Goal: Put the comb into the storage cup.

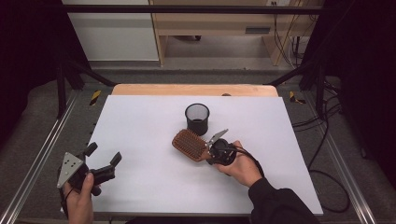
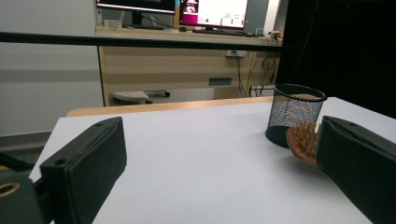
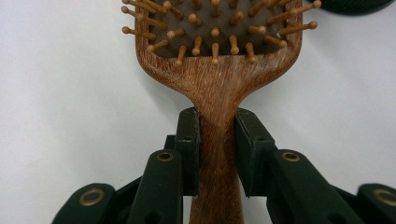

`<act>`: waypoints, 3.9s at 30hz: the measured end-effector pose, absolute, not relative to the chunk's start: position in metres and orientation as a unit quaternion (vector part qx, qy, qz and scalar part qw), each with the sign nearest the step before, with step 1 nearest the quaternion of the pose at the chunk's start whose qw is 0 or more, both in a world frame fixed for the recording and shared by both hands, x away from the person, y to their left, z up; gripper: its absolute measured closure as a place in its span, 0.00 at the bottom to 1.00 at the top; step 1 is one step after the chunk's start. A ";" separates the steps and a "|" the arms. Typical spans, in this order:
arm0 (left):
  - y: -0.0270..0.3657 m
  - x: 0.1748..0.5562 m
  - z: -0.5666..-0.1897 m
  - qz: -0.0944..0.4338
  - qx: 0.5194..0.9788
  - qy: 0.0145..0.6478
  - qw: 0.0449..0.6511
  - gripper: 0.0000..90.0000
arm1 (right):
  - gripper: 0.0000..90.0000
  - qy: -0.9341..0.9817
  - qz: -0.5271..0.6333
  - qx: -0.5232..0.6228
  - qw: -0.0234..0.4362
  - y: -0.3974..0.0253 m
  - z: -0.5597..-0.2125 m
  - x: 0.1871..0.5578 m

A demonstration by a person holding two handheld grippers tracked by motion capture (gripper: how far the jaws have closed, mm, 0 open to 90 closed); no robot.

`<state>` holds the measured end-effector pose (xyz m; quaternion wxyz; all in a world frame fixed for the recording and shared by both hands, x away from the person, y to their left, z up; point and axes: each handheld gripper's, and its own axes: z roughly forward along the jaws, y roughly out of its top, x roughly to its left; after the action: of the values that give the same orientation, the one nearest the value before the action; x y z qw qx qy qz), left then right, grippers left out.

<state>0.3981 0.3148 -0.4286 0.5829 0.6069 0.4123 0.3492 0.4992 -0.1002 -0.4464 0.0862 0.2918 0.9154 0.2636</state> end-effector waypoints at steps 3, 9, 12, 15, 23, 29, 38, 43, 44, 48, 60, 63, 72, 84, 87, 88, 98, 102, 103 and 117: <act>0.306 0.398 -0.427 0.340 0.614 0.405 0.586 0.03 | 0.81 0.907 0.289 0.292 0.090 -0.104 -0.442 0.494; 0.275 0.401 -0.421 0.291 0.641 0.380 0.600 0.03 | 0.81 0.881 0.355 0.294 0.107 -0.111 -0.436 0.484; 0.257 0.406 -0.415 0.261 0.649 0.366 0.613 0.03 | 0.81 0.865 0.389 0.294 0.116 -0.113 -0.435 0.481; 0.239 0.413 -0.410 0.242 0.663 0.351 0.616 0.03 | 0.81 0.852 0.413 0.295 0.128 -0.115 -0.433 0.479; 0.205 0.439 -0.390 0.237 0.673 0.331 0.617 0.03 | 0.81 0.829 0.458 0.292 0.136 -0.118 -0.428 0.475; 0.196 0.445 -0.387 0.211 0.660 0.349 0.631 0.04 | 0.81 0.825 0.470 0.279 0.142 -0.111 -0.427 0.469; 0.204 0.437 -0.388 0.215 0.642 0.371 0.635 0.04 | 0.81 0.824 0.482 0.256 0.150 -0.092 -0.426 0.458; 0.205 0.437 -0.392 0.217 0.631 0.390 0.635 0.04 | 0.81 0.822 0.488 0.253 0.150 -0.087 -0.426 0.454; 0.205 0.437 -0.393 0.213 0.627 0.393 0.638 0.04 | 0.81 0.823 0.488 0.251 0.148 -0.086 -0.427 0.454; 0.204 0.438 -0.395 0.200 0.623 0.395 0.645 0.04 | 0.81 0.824 0.492 0.240 0.149 -0.082 -0.427 0.451; 0.200 0.438 -0.398 0.139 0.602 0.408 0.672 0.05 | 0.81 0.826 0.498 0.212 0.159 -0.067 -0.425 0.443; 0.201 0.437 -0.397 0.135 0.594 0.415 0.675 0.08 | 0.81 0.829 0.494 0.208 0.161 -0.064 -0.426 0.441; 0.205 0.438 -0.401 0.111 0.578 0.432 0.684 0.10 | 0.81 0.831 0.492 0.203 0.162 -0.059 -0.428 0.439; 0.210 0.438 -0.403 0.091 0.563 0.449 0.687 0.28 | 0.81 0.831 0.492 0.202 0.164 -0.058 -0.429 0.438; 0.210 0.439 -0.405 0.075 0.558 0.449 0.694 0.30 | 0.81 0.830 0.494 0.202 0.163 -0.058 -0.428 0.438; 0.210 0.439 -0.406 0.069 0.558 0.447 0.696 0.31 | 0.81 0.830 0.494 0.202 0.163 -0.057 -0.428 0.437; 0.210 0.439 -0.407 0.068 0.549 0.456 0.697 0.40 | 0.81 0.831 0.492 0.199 0.165 -0.052 -0.431 0.434; 0.209 0.438 -0.406 0.072 0.549 0.458 0.696 0.42 | 0.81 0.830 0.493 0.201 0.166 -0.050 -0.431 0.434; 0.209 0.437 -0.407 0.073 0.548 0.458 0.696 0.42 | 0.81 0.830 0.493 0.201 0.166 -0.050 -0.431 0.434; 0.212 0.434 -0.407 0.061 0.530 0.460 0.710 0.53 | 0.81 0.830 0.493 0.202 0.164 -0.047 -0.431 0.431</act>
<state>0.4335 0.2123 -0.4070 0.7096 0.5299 0.4604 0.0613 0.4310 -0.0470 -0.4311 0.1643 0.2024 0.8301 0.4928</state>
